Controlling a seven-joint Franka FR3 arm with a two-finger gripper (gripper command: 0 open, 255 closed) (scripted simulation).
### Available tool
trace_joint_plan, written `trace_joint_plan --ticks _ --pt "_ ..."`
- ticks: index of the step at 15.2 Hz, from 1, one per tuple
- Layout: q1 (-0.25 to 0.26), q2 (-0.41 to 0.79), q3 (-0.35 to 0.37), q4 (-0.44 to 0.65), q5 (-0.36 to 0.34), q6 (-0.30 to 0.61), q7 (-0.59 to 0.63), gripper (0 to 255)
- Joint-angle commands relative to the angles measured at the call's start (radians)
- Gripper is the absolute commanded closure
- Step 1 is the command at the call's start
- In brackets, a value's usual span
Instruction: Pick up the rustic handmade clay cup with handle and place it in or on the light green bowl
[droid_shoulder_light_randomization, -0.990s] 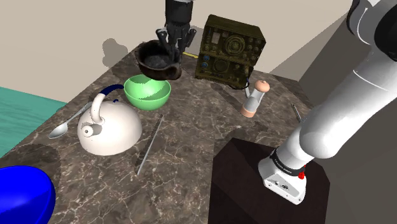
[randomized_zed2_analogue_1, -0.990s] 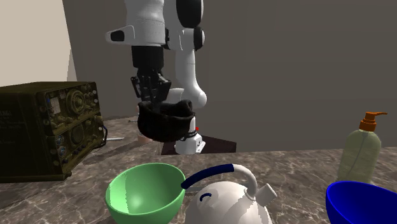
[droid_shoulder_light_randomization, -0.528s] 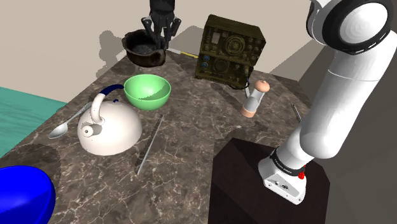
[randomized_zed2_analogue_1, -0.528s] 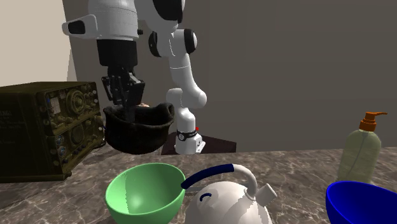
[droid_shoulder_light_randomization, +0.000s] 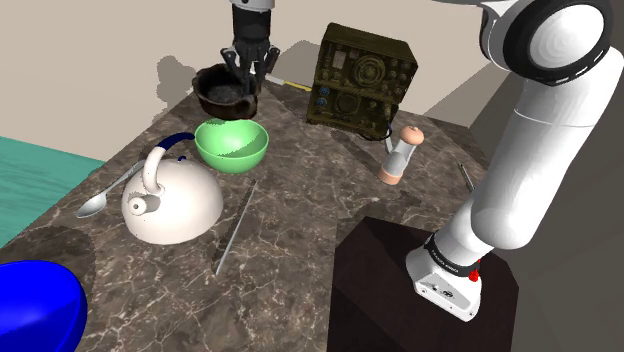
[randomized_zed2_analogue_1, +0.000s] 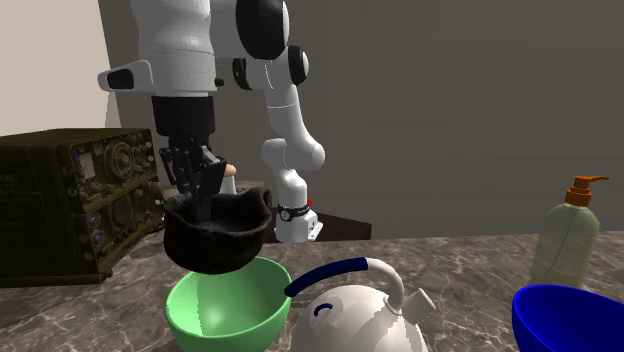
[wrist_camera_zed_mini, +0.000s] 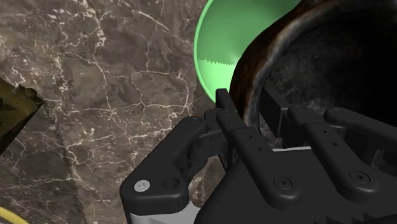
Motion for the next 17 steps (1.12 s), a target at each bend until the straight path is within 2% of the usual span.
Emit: trace_joint_plan --ticks 1,8,16,17 --pt "-0.003 -0.004 0.0 -0.032 0.001 0.03 0.001 255" --pt "-0.008 -0.002 -0.003 -0.134 -0.002 0.134 0.005 255" --pt "-0.008 -0.002 -0.003 -0.134 -0.002 0.134 0.005 255" --pt "-0.008 -0.002 -0.003 -0.134 -0.002 0.134 0.005 0"
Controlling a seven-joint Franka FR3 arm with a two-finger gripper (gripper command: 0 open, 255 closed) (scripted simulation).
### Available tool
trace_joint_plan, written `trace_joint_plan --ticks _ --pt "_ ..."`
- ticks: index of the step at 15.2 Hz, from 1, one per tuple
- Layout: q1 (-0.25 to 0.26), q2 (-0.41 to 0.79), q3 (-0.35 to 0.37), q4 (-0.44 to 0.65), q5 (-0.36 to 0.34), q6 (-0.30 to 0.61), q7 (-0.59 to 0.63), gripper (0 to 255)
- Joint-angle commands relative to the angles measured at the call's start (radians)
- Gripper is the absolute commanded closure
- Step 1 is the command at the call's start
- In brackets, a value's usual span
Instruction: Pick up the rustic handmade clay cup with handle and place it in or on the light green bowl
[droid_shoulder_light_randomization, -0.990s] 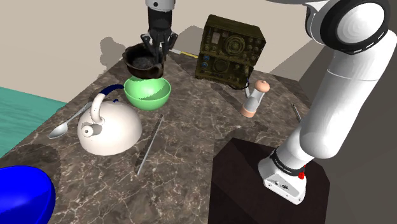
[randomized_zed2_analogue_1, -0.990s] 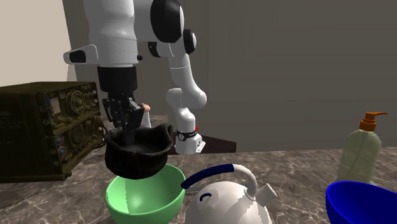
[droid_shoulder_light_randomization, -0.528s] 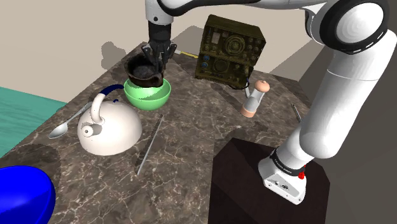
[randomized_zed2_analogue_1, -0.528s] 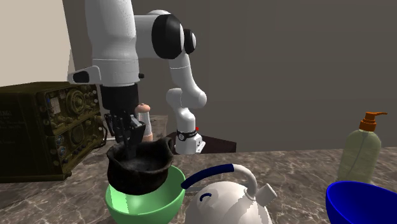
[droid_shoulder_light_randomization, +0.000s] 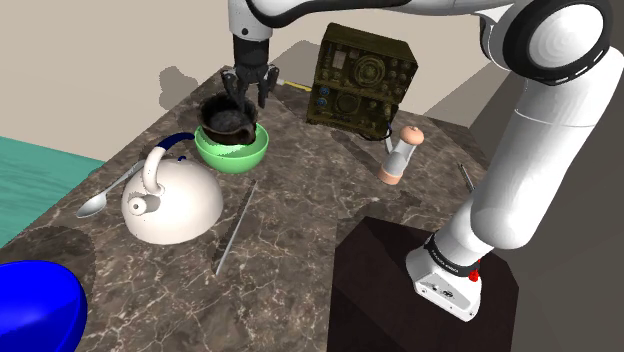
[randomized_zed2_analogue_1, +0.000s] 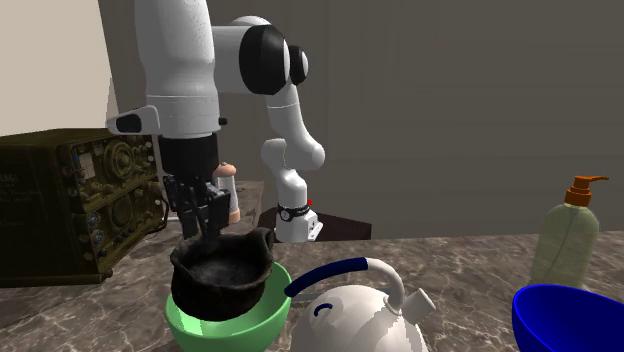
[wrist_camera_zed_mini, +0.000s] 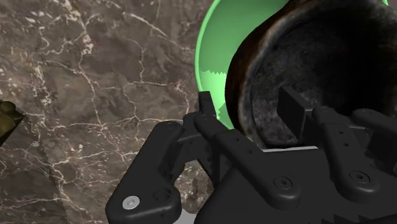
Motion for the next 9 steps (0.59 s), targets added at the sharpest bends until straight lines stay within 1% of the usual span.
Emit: trace_joint_plan --ticks 1,5,9 --pt "0.0 0.0 0.0 0.0 0.0 0.0 0.0 0" --pt "0.0 0.0 0.0 0.0 0.0 0.0 0.0 0" --pt "0.009 0.004 0.004 0.133 0.001 -0.129 -0.003 0"
